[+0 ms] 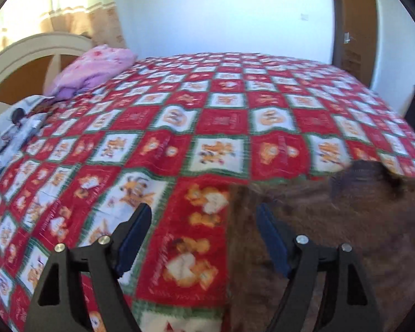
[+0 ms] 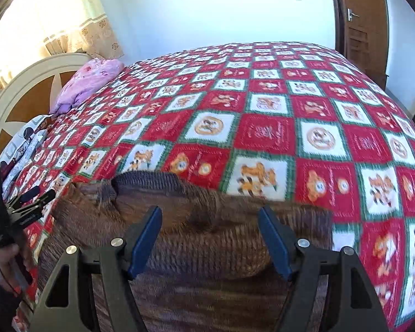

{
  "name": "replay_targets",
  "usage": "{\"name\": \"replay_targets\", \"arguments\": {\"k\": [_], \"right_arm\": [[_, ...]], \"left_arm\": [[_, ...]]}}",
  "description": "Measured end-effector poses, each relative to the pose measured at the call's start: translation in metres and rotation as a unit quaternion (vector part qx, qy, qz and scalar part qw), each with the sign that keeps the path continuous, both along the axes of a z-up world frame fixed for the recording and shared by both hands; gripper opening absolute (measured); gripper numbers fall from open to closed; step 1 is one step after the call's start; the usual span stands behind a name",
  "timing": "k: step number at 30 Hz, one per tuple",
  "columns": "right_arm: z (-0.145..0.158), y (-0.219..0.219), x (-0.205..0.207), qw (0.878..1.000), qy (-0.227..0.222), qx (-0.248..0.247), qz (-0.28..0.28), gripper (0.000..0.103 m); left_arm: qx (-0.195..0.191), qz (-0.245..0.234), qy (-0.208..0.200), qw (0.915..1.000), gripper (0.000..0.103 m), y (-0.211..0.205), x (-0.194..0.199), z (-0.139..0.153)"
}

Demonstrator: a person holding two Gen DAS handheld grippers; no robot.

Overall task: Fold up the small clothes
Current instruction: 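Lay the hem down on the collar and open both tools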

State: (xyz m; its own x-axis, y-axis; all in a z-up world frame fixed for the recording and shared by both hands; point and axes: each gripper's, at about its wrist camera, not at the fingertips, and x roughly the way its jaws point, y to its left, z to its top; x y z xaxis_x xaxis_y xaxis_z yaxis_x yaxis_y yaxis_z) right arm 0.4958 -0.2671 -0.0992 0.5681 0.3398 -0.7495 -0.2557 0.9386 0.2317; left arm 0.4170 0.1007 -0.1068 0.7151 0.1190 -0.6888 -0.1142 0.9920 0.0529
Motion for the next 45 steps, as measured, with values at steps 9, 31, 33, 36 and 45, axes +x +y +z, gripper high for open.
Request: {"name": "replay_targets", "arguments": {"k": [9,31,33,36,45], "right_arm": [[-0.042,0.057,-0.023,0.985,0.091,-0.079,0.12,0.073],[0.003,-0.027,-0.015,0.999,-0.025,-0.031,0.012,0.073],[-0.011,-0.031,-0.016,0.999,-0.007,-0.048,0.006,0.073],[-0.038,-0.044,-0.015,0.996,0.037,-0.076,-0.033,0.073],[-0.013,-0.05,-0.09,0.998,-0.017,-0.066,-0.02,0.073]], "left_arm": [[0.078,-0.156,0.053,0.9832,0.09,-0.081,-0.024,-0.013],[0.062,-0.011,0.008,0.998,0.09,-0.035,-0.013,-0.002],[0.054,-0.018,0.018,0.9982,0.09,-0.038,-0.026,-0.009],[0.063,-0.023,0.04,0.997,0.09,-0.044,-0.037,-0.023],[0.041,-0.017,0.039,0.9983,0.09,-0.03,-0.082,-0.025]]}}
